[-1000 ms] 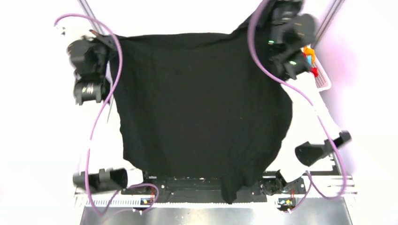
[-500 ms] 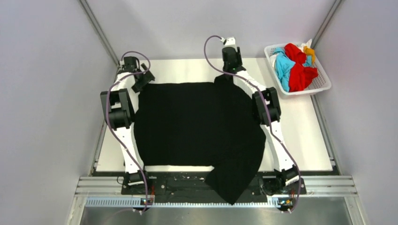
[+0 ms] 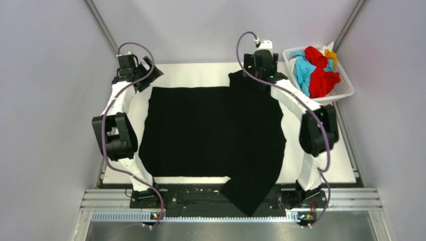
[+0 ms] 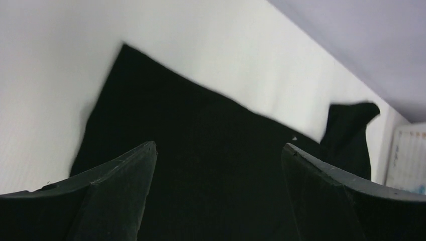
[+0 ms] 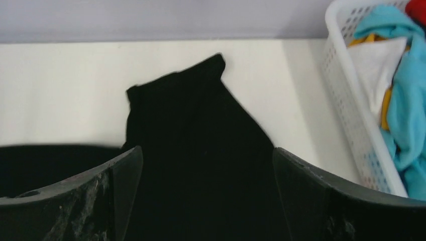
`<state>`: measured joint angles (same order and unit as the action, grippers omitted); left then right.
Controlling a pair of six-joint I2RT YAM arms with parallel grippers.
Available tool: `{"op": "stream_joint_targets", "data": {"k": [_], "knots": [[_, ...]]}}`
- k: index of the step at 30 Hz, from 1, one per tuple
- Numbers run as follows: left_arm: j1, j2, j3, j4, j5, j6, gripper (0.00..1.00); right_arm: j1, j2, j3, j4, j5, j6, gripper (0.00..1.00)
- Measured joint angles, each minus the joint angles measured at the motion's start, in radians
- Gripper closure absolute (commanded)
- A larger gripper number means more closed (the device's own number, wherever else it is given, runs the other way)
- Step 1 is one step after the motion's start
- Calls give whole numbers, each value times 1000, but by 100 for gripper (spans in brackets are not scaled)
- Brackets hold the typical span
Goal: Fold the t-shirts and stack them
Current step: Flatten out the tshirt
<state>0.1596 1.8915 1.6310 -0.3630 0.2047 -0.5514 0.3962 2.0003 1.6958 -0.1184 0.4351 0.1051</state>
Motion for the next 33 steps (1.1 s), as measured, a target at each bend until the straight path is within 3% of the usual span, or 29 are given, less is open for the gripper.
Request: {"op": "stream_joint_targets", "data": {"k": [5, 11, 22, 33], "knots": [[-26, -111, -193, 17, 67, 0, 1, 0, -278, -307, -7, -103, 137, 1], [-88, -58, -267, -18, 87, 1, 1, 0, -259, -451, -109, -176, 234, 1], [-105, 167, -117, -103, 95, -5, 2, -73, -88, -449, -164, -227, 324, 1], [-105, 354, 163, -188, 138, -27, 2, -146, 66, -239, -182, -220, 364, 2]]}}
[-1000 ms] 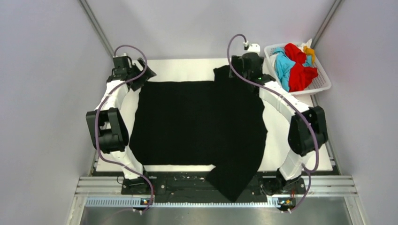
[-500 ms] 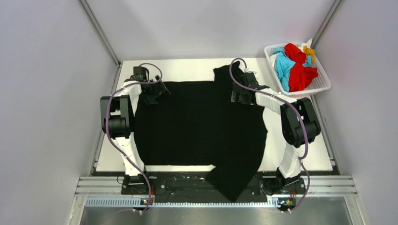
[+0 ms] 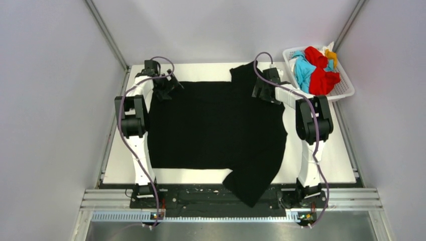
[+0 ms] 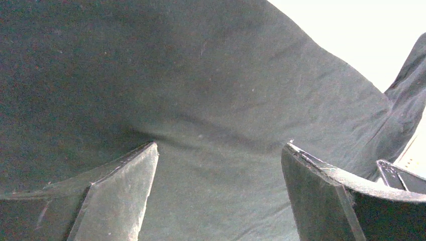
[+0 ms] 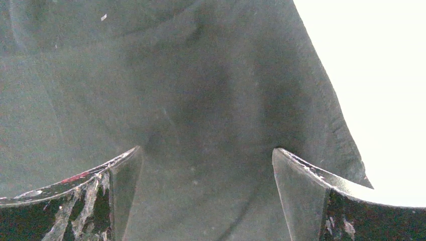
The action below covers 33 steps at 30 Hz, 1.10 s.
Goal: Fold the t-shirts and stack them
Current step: Flatten out the tshirt
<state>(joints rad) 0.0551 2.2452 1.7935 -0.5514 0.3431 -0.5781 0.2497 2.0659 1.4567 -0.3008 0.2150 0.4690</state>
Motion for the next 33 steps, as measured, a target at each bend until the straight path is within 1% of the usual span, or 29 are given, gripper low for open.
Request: {"op": "stream_joint_targets", "data": {"k": [3, 9, 11, 15, 19, 21, 22, 24, 27, 29, 33], "knots": [[0, 75, 122, -29, 21, -2, 1, -21, 56, 84, -10, 1, 5, 2], [0, 179, 294, -63, 46, -8, 1, -51, 182, 282, -48, 8, 6, 2], [0, 189, 317, -69, 44, -14, 1, -56, 209, 329, -60, 6, 6, 2], [-4, 171, 297, -68, 13, -17, 1, -55, 213, 340, -74, 5, 4, 1], [-2, 53, 174, -71, -72, -16, 1, -49, 181, 323, -92, 9, -13, 1], [3, -55, 85, -74, -123, -17, 1, -43, 108, 263, -81, 7, -34, 1], [5, -137, 19, -69, -162, -17, 1, -42, 66, 227, -71, 1, -43, 1], [9, -280, -85, -66, -221, -27, 1, -42, -64, 101, 0, -29, -54, 1], [17, -533, -290, -55, -330, -61, 1, -57, -256, -92, 125, -77, -38, 1], [24, -685, -438, -72, -402, -97, 2, -78, -349, -192, 197, -130, -18, 1], [34, -842, -701, -120, -505, -182, 3, -120, -423, -313, 282, -229, 15, 1]]}}
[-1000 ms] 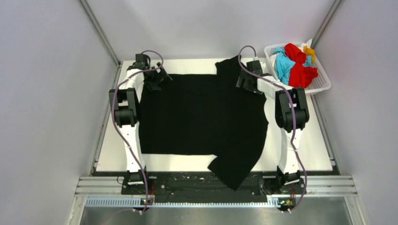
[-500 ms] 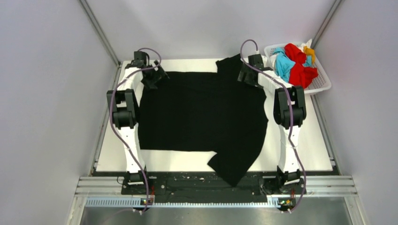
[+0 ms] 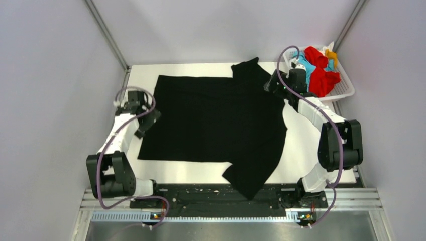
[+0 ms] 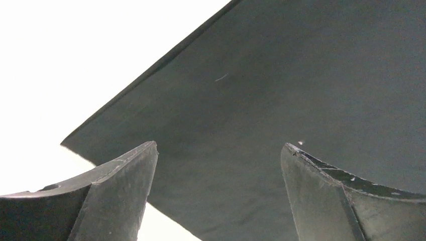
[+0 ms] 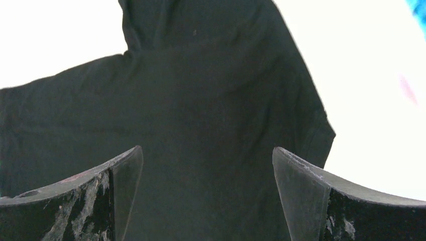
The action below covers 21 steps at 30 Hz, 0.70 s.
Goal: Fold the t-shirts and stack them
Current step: Flatten out the tshirt
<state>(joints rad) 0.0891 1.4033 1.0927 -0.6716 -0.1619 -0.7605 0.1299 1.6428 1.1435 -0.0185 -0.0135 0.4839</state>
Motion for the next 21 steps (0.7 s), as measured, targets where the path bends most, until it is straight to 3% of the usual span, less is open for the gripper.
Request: {"op": "stream_joint_targets", "data": {"k": [5, 10, 13, 17, 21], "knots": [[18, -179, -323, -120, -83, -134, 3, -6, -1, -53, -23, -87, 7, 1], [45, -402, -454, -155, -141, -223, 6, -3, -4, -79, -19, -122, 11, 1], [57, -429, -497, -112, -146, -257, 14, -3, -10, -85, -12, -133, 12, 1], [64, -354, -520, -63, -130, -286, 22, -3, -35, -91, -13, -134, 15, 1], [68, -270, -521, -31, -111, -312, 47, -3, -73, -91, -12, -119, 14, 1]]}}
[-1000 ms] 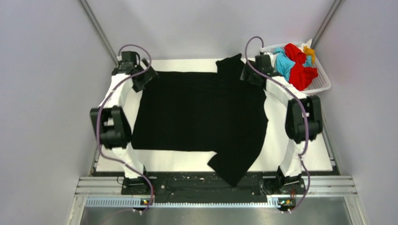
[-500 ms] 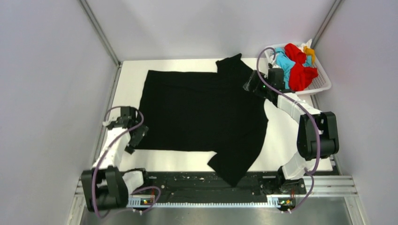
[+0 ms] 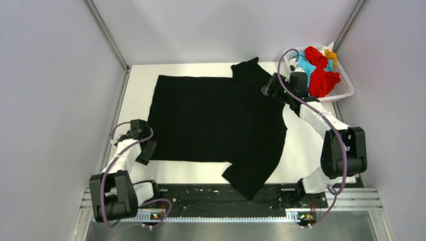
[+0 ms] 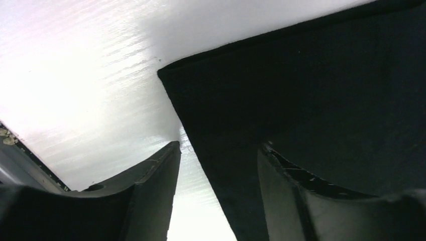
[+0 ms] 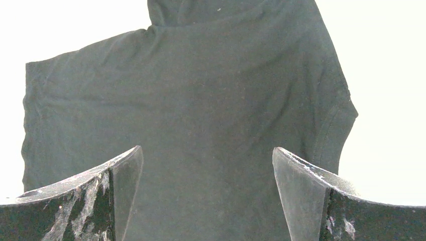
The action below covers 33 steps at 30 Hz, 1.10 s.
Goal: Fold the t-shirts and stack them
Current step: Flatten out the tshirt
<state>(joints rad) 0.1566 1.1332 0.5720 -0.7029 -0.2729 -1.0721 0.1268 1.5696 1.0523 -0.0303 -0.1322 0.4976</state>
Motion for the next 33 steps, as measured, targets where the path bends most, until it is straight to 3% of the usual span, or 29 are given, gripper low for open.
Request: {"op": "stream_joint_targets", "data": {"k": [5, 16, 19, 24, 30, 33], "knots": [[2, 54, -2, 40, 24, -13, 100, 0, -33, 0, -12, 32, -8, 1], [4, 63, -2, 82, 47, -5, 100, 33, -84, 0, -109, 112, -58, 2], [4, 53, -6, 83, 48, 1, 100, 138, -113, 2, -193, 190, -118, 3], [3, 23, -13, 82, 48, 16, 100, 420, -135, -2, -378, 232, -203, 8], [3, 6, -17, 83, 51, 45, 100, 700, -215, -84, -595, 143, -272, 30], [4, 6, -21, 87, 59, 56, 100, 790, -233, -82, -679, 52, -302, 31]]}}
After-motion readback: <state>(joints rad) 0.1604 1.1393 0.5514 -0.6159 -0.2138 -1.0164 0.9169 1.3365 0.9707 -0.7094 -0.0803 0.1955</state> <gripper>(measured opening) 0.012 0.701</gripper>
